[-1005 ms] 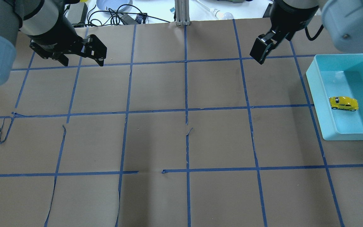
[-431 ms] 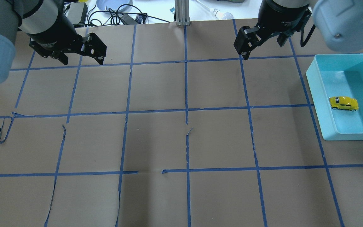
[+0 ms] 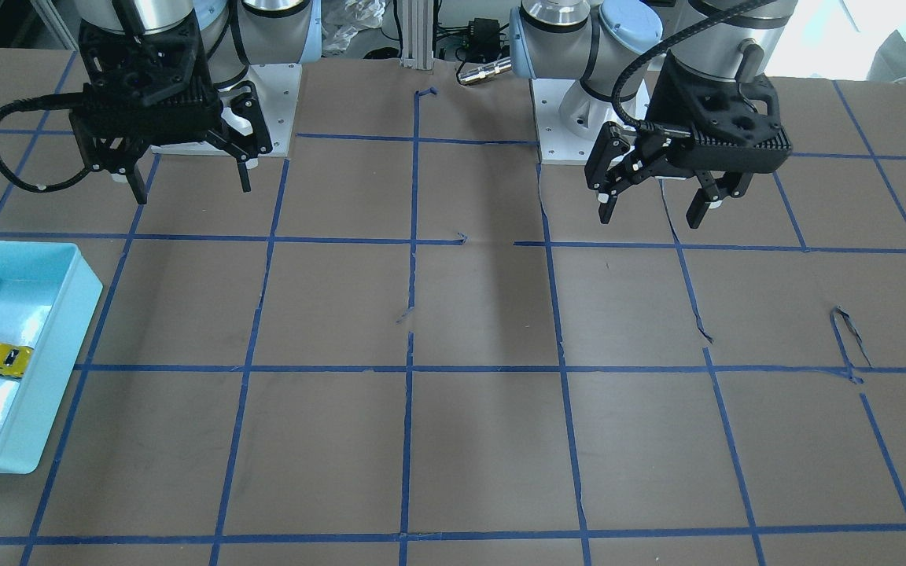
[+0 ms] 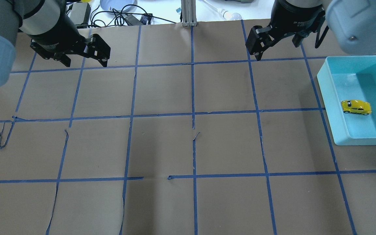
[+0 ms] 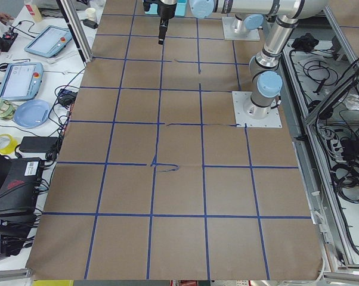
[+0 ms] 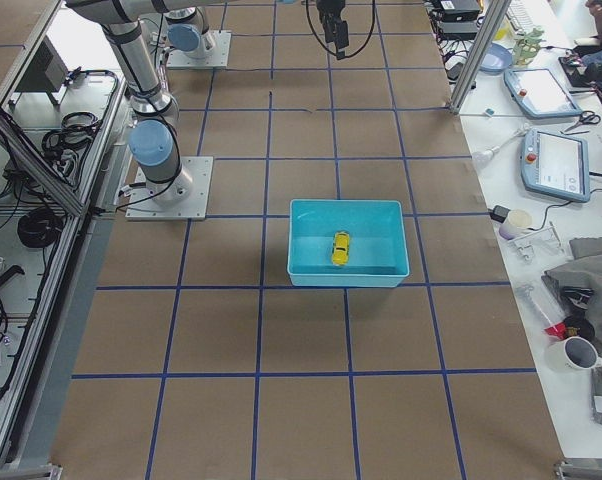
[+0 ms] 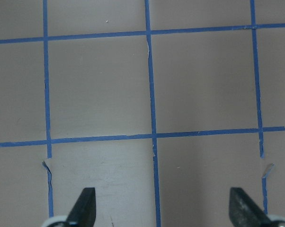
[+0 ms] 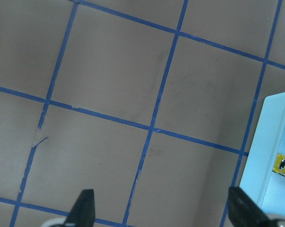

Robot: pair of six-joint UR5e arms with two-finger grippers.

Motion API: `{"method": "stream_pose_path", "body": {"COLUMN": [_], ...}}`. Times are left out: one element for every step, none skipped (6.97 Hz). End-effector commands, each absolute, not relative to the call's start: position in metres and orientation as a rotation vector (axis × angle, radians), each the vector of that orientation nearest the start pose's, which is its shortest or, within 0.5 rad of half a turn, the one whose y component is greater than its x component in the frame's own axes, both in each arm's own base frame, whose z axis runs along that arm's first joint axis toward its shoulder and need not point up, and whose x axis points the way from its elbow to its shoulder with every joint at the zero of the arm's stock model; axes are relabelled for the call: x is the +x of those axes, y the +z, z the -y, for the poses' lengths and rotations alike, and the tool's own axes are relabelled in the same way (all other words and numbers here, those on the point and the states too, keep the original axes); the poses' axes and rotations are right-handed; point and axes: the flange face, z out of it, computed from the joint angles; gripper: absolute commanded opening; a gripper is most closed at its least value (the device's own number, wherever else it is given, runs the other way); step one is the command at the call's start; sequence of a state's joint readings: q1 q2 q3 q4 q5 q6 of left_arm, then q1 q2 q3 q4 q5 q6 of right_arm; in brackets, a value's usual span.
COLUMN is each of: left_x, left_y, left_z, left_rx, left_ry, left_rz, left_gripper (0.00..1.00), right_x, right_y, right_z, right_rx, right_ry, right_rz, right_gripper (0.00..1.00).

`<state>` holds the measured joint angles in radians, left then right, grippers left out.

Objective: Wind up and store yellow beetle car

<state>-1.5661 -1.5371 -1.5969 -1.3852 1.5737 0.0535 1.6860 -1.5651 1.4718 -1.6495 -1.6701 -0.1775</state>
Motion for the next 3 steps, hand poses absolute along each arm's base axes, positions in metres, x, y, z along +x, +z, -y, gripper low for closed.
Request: {"method": "stream_pose_path", "body": {"left_x": [-0.1307,-0.1307,-0.1307], "left_y": [0.5117,0.5117,0.5117], "left_z": [0.4954,0.4954,0.4954], "left_rx": [0.076,0.074,0.076], "left_ry": [-0.302,-0.302,-0.302], "left_rz": [-3.117,-3.118,-3.117], "left_gripper": [1.0,1.0,1.0], "right_x": [0.178,0.1778,0.1752], "right_y": [0.5477,0.5434,0.5409], "right_z": [0.4837,0.4877,0.492], "right_rx": [-0.467,-0.455,-0.42], "right_ry": [-0.294,-0.285,-0.293], "right_rz": [-3.229,-3.229,-3.233], "right_gripper": [1.0,1.0,1.0]}}
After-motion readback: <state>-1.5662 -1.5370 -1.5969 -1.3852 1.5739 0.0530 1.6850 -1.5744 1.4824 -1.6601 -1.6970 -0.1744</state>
